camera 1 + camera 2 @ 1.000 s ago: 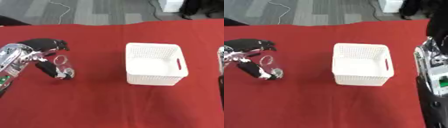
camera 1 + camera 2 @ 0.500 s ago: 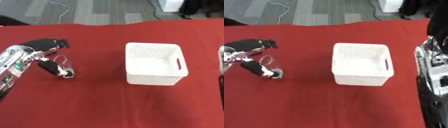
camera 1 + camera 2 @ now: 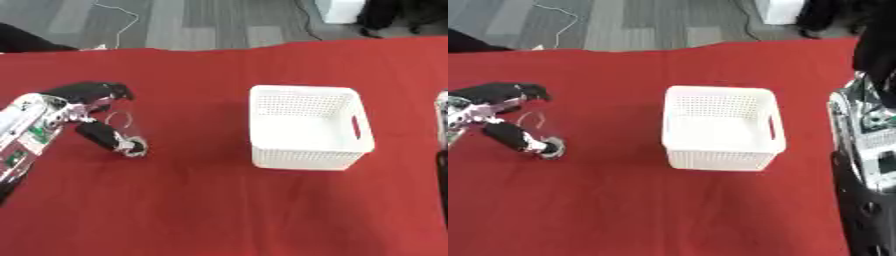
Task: Pick up objects on the table and place them in the box.
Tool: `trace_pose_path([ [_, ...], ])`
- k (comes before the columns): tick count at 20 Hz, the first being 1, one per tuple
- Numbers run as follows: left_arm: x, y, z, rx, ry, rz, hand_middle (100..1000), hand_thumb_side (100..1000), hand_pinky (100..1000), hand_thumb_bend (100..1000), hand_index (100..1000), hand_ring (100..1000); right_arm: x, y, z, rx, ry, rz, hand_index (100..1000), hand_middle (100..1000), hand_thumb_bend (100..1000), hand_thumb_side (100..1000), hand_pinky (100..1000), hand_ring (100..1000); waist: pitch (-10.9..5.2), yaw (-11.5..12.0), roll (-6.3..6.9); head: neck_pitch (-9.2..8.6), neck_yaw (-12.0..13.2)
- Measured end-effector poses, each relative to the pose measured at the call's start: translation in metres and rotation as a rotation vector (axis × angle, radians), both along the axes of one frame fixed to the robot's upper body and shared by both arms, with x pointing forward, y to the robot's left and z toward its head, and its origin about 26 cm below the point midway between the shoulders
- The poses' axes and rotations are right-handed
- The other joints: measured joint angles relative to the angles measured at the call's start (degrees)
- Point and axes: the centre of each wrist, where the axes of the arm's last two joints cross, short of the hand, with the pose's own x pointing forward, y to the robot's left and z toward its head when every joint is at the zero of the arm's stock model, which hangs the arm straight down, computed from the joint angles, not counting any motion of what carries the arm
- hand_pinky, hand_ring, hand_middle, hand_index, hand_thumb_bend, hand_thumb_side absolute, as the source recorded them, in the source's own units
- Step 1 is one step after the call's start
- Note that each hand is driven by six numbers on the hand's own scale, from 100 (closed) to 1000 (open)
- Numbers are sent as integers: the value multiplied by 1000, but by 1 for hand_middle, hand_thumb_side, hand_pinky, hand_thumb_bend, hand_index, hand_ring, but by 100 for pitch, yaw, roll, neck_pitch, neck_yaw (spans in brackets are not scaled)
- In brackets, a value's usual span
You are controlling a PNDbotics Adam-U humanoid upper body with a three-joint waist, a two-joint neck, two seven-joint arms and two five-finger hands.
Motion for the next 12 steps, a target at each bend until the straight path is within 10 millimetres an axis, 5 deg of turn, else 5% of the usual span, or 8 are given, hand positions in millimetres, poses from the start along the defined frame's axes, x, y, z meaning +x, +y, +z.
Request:
trace_pose_path([
  [5, 0, -2, -2, -19, 41, -15, 954, 582, 926, 528, 952, 914, 0, 0, 1, 0, -2, 1, 521, 331, 100, 981, 334, 339, 0, -10, 3, 0, 0],
  [12, 1, -5, -8, -9, 123, -2, 933, 423, 620, 470, 927, 819, 0, 0, 1, 0, -3, 2, 521, 331, 100, 980, 334, 339, 0, -17, 21, 0, 0],
])
